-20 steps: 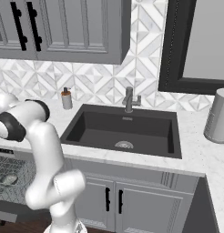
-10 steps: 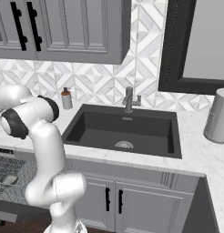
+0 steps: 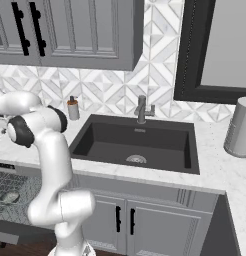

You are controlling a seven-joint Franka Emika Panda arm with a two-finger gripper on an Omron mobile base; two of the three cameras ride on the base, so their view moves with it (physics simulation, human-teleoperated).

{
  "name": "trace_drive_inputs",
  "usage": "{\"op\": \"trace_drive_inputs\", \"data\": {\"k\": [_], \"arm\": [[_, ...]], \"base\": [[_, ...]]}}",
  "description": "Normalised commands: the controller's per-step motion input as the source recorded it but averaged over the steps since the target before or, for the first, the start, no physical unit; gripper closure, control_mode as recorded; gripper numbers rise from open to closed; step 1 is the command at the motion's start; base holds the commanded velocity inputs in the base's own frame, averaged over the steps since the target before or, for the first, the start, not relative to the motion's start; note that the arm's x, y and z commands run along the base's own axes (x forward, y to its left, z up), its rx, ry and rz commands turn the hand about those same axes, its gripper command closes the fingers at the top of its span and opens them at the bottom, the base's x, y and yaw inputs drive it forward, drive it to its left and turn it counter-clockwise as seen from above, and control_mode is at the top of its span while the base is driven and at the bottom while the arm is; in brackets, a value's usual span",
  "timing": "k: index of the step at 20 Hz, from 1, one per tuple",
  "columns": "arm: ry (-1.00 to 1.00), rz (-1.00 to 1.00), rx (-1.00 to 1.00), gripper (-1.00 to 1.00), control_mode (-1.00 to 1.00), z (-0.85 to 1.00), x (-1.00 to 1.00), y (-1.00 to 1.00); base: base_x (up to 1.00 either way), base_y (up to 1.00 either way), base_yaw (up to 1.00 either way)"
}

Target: Pick up the cup and bowl from the counter, place them in the dishwasher, and close the dishwasher door.

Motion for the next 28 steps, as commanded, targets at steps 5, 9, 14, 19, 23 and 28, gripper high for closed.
{"op": "trace_drive_inputs", "data": {"k": [5,9,14,19,23,28], "arm": [[-0.09,0.0,0.01,-1.0,-1.0,0.17,0.46,0.43],[-0.04,0.0,0.02,-1.0,-1.0,0.01,0.44,0.53],[0.0,0.0,0.0,-1.0,-1.0,-0.01,0.22,0.62],[0.0,0.0,0.0,-1.0,-1.0,-0.26,0.13,0.11],[0.0,0.0,0.0,-1.0,-1.0,-0.49,0.12,-0.03],[0.0,0.0,0.0,-1.0,-1.0,-0.22,0.22,0.09]], "base": [[0.0,0.0,0.0],[0.0,0.0,0.0],[0.0,0.0,0.0],[0.0,0.0,0.0],[0.0,0.0,0.0],[0.0,0.0,0.0]]}}
